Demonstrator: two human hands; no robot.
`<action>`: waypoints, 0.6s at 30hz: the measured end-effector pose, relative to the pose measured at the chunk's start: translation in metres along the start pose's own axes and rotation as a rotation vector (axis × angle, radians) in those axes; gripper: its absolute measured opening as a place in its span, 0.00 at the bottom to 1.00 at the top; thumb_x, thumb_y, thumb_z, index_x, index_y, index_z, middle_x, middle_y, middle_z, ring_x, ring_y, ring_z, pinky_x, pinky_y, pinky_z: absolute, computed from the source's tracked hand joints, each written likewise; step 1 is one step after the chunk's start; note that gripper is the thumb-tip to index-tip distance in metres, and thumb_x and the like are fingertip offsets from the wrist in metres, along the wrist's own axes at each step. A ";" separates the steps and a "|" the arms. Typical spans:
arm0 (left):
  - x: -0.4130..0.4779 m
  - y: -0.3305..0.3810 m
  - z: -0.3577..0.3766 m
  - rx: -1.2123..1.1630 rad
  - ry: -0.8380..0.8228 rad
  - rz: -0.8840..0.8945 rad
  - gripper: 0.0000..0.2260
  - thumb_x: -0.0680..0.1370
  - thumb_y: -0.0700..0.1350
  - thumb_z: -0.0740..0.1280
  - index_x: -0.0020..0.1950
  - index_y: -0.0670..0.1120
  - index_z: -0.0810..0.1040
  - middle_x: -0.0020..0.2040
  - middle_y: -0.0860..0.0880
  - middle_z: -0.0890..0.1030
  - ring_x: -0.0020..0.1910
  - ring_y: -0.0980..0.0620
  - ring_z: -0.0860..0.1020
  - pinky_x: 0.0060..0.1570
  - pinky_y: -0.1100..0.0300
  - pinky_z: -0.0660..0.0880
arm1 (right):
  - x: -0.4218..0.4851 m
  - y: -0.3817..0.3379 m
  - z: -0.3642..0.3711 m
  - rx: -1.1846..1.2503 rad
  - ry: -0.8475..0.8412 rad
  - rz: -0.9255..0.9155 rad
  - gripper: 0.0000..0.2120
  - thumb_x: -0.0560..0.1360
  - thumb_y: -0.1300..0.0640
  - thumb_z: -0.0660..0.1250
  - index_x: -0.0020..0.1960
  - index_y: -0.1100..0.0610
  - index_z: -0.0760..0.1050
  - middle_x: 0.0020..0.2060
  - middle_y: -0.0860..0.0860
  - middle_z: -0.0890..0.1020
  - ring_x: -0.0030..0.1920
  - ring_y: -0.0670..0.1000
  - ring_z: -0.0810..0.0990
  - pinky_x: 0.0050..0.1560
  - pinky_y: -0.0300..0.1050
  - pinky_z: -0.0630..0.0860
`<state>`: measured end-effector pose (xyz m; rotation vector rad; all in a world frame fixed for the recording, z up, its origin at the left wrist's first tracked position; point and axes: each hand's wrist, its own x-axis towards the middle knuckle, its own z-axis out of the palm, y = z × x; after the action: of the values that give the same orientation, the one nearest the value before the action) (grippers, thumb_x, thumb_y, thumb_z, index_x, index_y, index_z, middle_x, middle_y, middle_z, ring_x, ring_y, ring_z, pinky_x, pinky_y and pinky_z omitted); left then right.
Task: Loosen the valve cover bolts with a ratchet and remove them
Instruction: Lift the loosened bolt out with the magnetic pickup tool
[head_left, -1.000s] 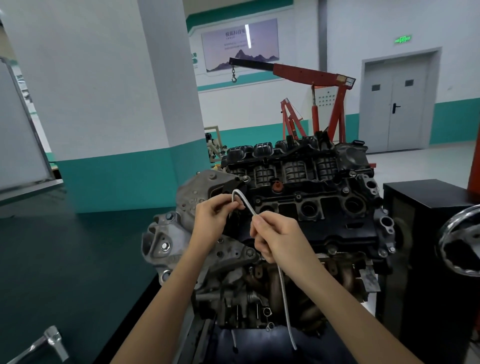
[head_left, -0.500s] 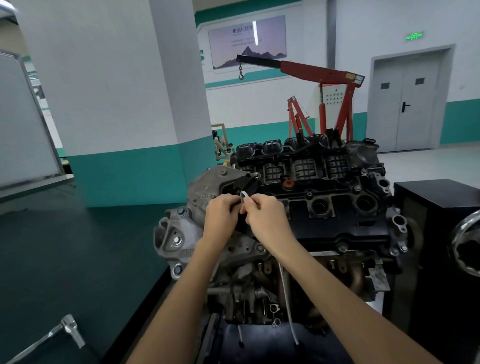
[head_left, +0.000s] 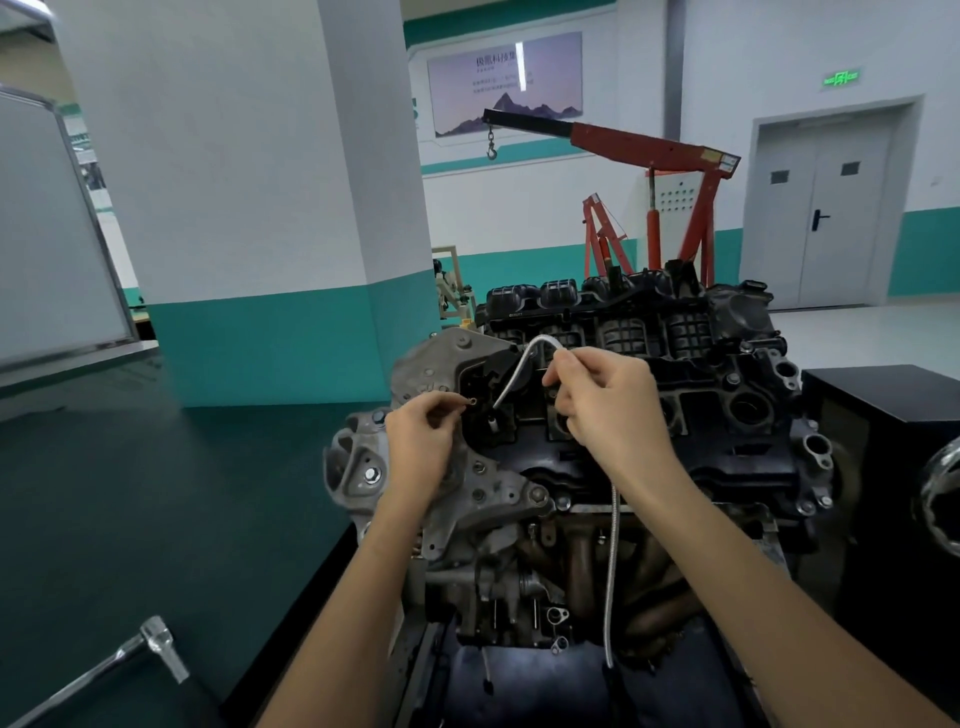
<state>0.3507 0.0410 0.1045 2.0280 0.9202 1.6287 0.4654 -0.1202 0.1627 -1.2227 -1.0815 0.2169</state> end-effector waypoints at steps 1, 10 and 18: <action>0.000 -0.002 -0.001 0.007 0.006 0.000 0.07 0.73 0.31 0.71 0.44 0.41 0.86 0.41 0.50 0.84 0.40 0.61 0.80 0.45 0.77 0.72 | -0.001 -0.002 -0.001 0.007 0.001 -0.004 0.17 0.81 0.58 0.60 0.36 0.58 0.76 0.18 0.44 0.68 0.20 0.42 0.63 0.26 0.37 0.61; 0.003 0.001 0.015 0.147 -0.052 0.002 0.12 0.72 0.40 0.76 0.54 0.41 0.83 0.47 0.46 0.83 0.49 0.49 0.77 0.54 0.55 0.74 | -0.007 -0.025 -0.015 0.113 0.015 -0.061 0.16 0.82 0.58 0.60 0.37 0.59 0.76 0.21 0.45 0.67 0.22 0.46 0.61 0.25 0.42 0.58; 0.011 0.020 0.043 0.074 -0.015 -0.137 0.14 0.82 0.49 0.61 0.49 0.38 0.75 0.45 0.40 0.79 0.50 0.42 0.74 0.50 0.50 0.68 | -0.018 -0.049 -0.026 0.282 -0.042 -0.183 0.16 0.82 0.61 0.59 0.37 0.62 0.75 0.21 0.45 0.66 0.21 0.42 0.60 0.21 0.35 0.57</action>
<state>0.3980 0.0387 0.1147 1.9753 1.1031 1.5261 0.4566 -0.1674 0.1949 -0.8661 -1.1495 0.2451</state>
